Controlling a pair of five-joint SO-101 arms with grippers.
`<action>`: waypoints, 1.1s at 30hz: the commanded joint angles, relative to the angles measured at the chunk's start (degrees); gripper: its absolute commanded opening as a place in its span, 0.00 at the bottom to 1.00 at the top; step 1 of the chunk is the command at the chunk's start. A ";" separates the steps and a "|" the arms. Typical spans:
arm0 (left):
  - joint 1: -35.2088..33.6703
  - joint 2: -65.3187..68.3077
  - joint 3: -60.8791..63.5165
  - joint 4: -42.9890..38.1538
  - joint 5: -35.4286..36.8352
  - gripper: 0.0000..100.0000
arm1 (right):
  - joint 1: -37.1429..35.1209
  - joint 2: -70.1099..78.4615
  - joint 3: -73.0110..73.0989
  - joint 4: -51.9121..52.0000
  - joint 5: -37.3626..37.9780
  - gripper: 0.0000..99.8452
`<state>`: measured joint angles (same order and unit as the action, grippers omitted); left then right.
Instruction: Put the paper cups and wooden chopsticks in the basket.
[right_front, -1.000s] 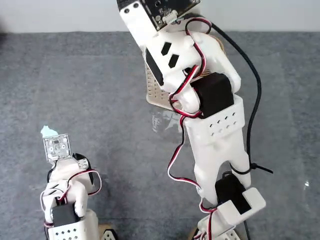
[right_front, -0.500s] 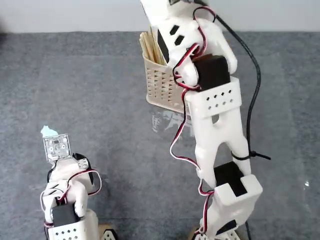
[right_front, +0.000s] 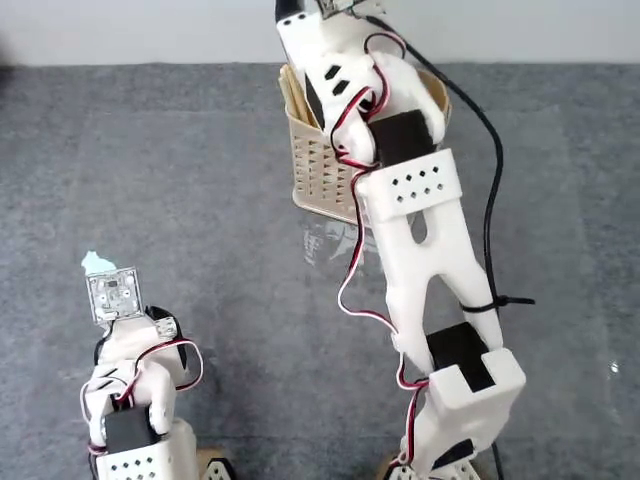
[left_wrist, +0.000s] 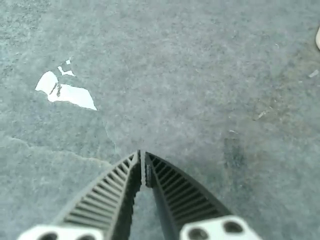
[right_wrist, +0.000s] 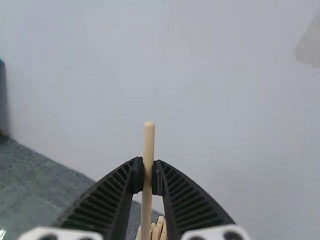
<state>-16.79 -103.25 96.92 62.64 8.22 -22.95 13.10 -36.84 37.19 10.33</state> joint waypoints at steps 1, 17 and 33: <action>-0.09 -0.88 -0.48 -1.41 -0.35 0.01 | 1.10 -0.92 3.34 -2.77 -0.44 0.01; -0.09 -0.88 -0.48 -1.49 -0.35 0.01 | 0.48 -7.60 5.27 11.65 -0.53 0.17; 0.00 -0.88 -0.48 -1.41 -0.35 0.01 | -0.31 -26.24 5.71 47.25 -4.92 0.01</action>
<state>-16.79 -103.25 96.92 62.37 8.22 -22.59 -8.44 -30.68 78.77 8.92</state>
